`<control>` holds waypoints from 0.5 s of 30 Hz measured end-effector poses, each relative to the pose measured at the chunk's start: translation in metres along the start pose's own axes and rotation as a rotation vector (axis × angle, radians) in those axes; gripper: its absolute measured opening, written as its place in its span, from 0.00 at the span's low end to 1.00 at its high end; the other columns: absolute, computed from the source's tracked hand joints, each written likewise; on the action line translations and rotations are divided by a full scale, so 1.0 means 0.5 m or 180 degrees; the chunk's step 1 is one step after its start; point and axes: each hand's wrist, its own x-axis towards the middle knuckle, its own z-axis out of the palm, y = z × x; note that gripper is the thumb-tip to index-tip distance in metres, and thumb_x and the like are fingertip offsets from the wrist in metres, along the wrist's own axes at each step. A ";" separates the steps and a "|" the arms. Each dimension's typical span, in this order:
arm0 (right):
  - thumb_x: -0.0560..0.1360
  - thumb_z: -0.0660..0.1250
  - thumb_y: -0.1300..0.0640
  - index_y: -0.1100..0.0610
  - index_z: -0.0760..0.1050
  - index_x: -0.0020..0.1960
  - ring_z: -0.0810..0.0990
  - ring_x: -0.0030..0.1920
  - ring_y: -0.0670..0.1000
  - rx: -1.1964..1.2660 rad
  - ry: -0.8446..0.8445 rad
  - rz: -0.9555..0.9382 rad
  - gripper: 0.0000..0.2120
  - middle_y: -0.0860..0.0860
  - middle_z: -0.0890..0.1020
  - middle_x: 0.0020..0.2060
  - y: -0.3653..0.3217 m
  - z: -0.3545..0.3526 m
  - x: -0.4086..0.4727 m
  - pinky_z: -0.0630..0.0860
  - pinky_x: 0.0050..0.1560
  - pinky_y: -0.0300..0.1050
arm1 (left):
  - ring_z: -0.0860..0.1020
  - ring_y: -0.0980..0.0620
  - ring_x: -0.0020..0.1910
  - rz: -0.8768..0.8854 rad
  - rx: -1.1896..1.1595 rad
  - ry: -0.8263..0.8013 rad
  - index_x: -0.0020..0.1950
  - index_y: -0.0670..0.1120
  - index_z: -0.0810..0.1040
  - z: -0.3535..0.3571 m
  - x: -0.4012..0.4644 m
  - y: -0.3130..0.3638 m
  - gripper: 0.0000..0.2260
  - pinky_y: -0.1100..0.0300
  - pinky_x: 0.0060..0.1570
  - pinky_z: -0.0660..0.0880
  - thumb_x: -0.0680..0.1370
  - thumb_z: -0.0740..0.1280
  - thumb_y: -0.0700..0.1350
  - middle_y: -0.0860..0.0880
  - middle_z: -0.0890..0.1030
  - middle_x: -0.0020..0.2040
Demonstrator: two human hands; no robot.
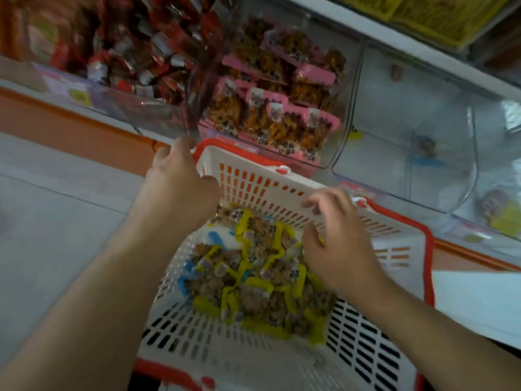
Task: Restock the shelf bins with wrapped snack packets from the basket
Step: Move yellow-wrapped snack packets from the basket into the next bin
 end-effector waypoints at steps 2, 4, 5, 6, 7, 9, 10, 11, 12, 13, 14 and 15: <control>0.82 0.66 0.59 0.49 0.70 0.65 0.71 0.63 0.47 -0.0163 -0.0779 0.0457 0.13 0.45 0.68 0.63 0.032 0.042 -0.035 0.73 0.63 0.38 | 0.74 0.40 0.64 -0.0045 0.0078 -0.0038 0.73 0.49 0.69 0.007 -0.002 -0.013 0.24 0.51 0.53 0.68 0.77 0.65 0.43 0.45 0.73 0.67; 0.84 0.65 0.58 0.49 0.68 0.73 0.73 0.62 0.50 -0.0357 -0.1563 0.0843 0.19 0.48 0.69 0.70 0.060 0.080 -0.054 0.76 0.62 0.47 | 0.75 0.42 0.54 -0.0045 0.0195 -0.0092 0.70 0.49 0.70 0.016 -0.010 -0.025 0.21 0.48 0.49 0.71 0.77 0.65 0.42 0.45 0.76 0.61; 0.84 0.65 0.58 0.50 0.65 0.78 0.74 0.60 0.51 -0.0402 -0.1869 0.0951 0.24 0.51 0.68 0.73 0.074 0.099 -0.064 0.77 0.59 0.50 | 0.75 0.43 0.51 -0.0034 0.0263 -0.0129 0.69 0.48 0.69 0.021 -0.017 -0.028 0.20 0.47 0.47 0.72 0.77 0.65 0.42 0.46 0.77 0.58; 0.84 0.65 0.58 0.50 0.60 0.82 0.75 0.60 0.52 -0.0386 -0.2084 0.0999 0.28 0.54 0.66 0.76 0.088 0.119 -0.074 0.78 0.56 0.52 | 0.76 0.43 0.50 -0.0019 0.0340 -0.0130 0.68 0.49 0.68 0.027 -0.024 -0.032 0.20 0.46 0.46 0.74 0.77 0.64 0.40 0.46 0.78 0.57; 0.84 0.65 0.59 0.50 0.57 0.84 0.76 0.63 0.55 -0.0338 -0.2219 0.0990 0.32 0.55 0.62 0.80 0.102 0.140 -0.085 0.79 0.56 0.55 | 0.77 0.41 0.50 0.0004 0.0421 -0.0080 0.68 0.50 0.68 0.032 -0.030 -0.035 0.21 0.46 0.45 0.75 0.76 0.64 0.39 0.45 0.79 0.57; 0.83 0.68 0.57 0.47 0.52 0.86 0.67 0.77 0.60 -0.0348 -0.2330 0.0887 0.38 0.51 0.53 0.84 0.121 0.184 -0.105 0.77 0.67 0.56 | 0.79 0.40 0.49 0.0072 0.0554 0.0070 0.68 0.51 0.68 0.037 -0.038 -0.038 0.22 0.47 0.41 0.75 0.75 0.62 0.37 0.44 0.80 0.55; 0.82 0.70 0.55 0.45 0.52 0.86 0.59 0.81 0.61 -0.0467 -0.2287 0.0818 0.40 0.50 0.52 0.84 0.128 0.206 -0.113 0.75 0.72 0.57 | 0.80 0.40 0.48 0.0122 0.0596 0.0127 0.68 0.52 0.68 0.038 -0.041 -0.038 0.23 0.49 0.40 0.75 0.75 0.62 0.36 0.45 0.81 0.54; 0.81 0.72 0.54 0.44 0.52 0.85 0.54 0.82 0.62 -0.0623 -0.2190 0.0768 0.41 0.50 0.52 0.83 0.133 0.226 -0.120 0.74 0.73 0.57 | 0.80 0.40 0.48 0.0171 0.0622 0.0159 0.69 0.52 0.69 0.038 -0.044 -0.038 0.24 0.49 0.39 0.74 0.75 0.61 0.34 0.45 0.81 0.53; 0.80 0.73 0.55 0.43 0.53 0.85 0.53 0.82 0.62 -0.0765 -0.2069 0.0752 0.42 0.50 0.53 0.82 0.135 0.242 -0.123 0.74 0.72 0.58 | 0.80 0.40 0.48 0.0207 0.0640 0.0172 0.70 0.51 0.69 0.039 -0.047 -0.038 0.26 0.50 0.40 0.74 0.74 0.60 0.33 0.45 0.81 0.53; 0.79 0.74 0.57 0.43 0.54 0.85 0.54 0.82 0.62 -0.0861 -0.1964 0.0749 0.43 0.51 0.54 0.82 0.134 0.254 -0.124 0.76 0.71 0.58 | 0.80 0.40 0.48 0.0229 0.0655 0.0181 0.71 0.52 0.69 0.039 -0.049 -0.039 0.27 0.50 0.40 0.75 0.74 0.60 0.33 0.45 0.82 0.54; 0.78 0.75 0.60 0.43 0.55 0.84 0.57 0.81 0.62 -0.0916 -0.1911 0.0730 0.43 0.52 0.54 0.81 0.133 0.262 -0.122 0.77 0.69 0.57 | 0.80 0.40 0.49 0.0250 0.0657 0.0191 0.71 0.52 0.69 0.037 -0.052 -0.040 0.28 0.49 0.41 0.75 0.73 0.59 0.32 0.46 0.82 0.54; 0.78 0.75 0.61 0.43 0.56 0.84 0.59 0.80 0.62 -0.0942 -0.1922 0.0704 0.44 0.53 0.54 0.81 0.130 0.264 -0.119 0.78 0.67 0.57 | 0.79 0.40 0.49 0.0261 0.0650 0.0195 0.71 0.52 0.70 0.035 -0.053 -0.040 0.27 0.48 0.42 0.76 0.73 0.59 0.33 0.46 0.82 0.54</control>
